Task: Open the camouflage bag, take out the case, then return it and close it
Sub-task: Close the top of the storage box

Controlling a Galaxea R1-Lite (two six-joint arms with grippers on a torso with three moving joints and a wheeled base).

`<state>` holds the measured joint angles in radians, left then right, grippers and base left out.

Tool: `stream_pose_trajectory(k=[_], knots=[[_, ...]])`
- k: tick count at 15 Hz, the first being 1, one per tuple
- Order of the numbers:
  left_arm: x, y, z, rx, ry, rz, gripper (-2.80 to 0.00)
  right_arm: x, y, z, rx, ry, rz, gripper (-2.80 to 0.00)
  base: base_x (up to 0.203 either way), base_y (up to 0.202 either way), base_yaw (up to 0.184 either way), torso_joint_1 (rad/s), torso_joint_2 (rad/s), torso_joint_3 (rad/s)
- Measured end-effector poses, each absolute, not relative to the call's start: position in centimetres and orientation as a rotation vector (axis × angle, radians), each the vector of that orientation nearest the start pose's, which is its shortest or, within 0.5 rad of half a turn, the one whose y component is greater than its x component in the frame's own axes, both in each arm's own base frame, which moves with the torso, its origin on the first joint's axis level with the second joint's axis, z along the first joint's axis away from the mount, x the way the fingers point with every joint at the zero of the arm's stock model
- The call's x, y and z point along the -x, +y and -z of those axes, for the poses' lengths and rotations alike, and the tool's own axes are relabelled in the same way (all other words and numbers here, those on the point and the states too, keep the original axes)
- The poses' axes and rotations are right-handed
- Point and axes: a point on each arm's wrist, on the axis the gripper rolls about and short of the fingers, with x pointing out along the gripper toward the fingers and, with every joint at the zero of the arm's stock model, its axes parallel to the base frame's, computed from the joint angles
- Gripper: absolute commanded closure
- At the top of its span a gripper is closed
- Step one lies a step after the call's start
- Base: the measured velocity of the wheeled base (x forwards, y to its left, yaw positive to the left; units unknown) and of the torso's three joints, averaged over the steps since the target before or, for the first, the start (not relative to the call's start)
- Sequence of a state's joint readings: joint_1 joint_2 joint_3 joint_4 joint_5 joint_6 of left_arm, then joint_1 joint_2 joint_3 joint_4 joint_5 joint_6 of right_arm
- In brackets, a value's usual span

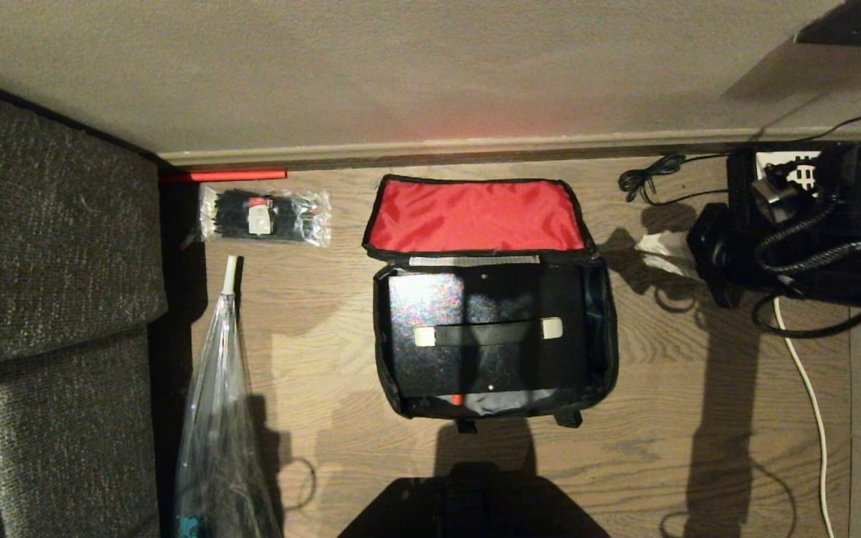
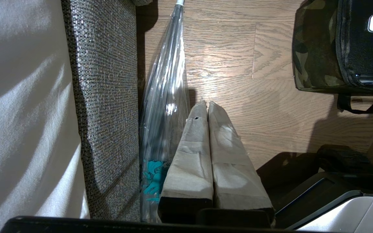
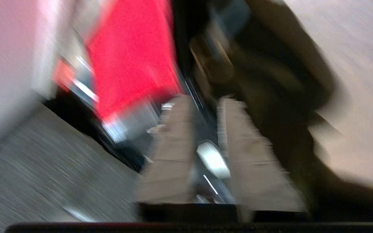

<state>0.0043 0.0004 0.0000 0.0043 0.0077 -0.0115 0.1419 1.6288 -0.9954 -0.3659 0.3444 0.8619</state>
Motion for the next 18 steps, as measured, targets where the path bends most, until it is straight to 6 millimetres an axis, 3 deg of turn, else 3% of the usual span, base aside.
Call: stream_pose_trajectory(k=[3, 7, 12, 18], knots=[[2.3, 0.0, -7.5, 0.011, 0.005, -0.012, 0.00, -34.0, 5.4, -22.6, -0.963, 0.394, -0.369, -2.80, 0.000, 0.000, 0.000, 0.000, 0.00, 0.000], [2.3, 0.0, -7.5, 0.011, 0.005, -0.011, 0.00, -37.5, 5.7, -21.3, -1.018, 0.381, -0.373, -2.80, 0.000, 0.000, 0.000, 0.000, 0.00, 0.000], [2.3, 0.0, -7.5, 0.012, 0.005, -0.012, 0.00, -39.5, 7.3, -21.4, -1.167, 0.276, -0.494, -2.80, 0.000, 0.000, 0.000, 0.000, 0.00, 0.000], [2.3, 0.0, -7.5, 0.012, 0.005, -0.012, 0.00, -40.8, 7.9, -20.0, -1.185, 0.265, -0.514, -2.80, 0.000, 0.000, 0.000, 0.000, 0.00, 0.000]])
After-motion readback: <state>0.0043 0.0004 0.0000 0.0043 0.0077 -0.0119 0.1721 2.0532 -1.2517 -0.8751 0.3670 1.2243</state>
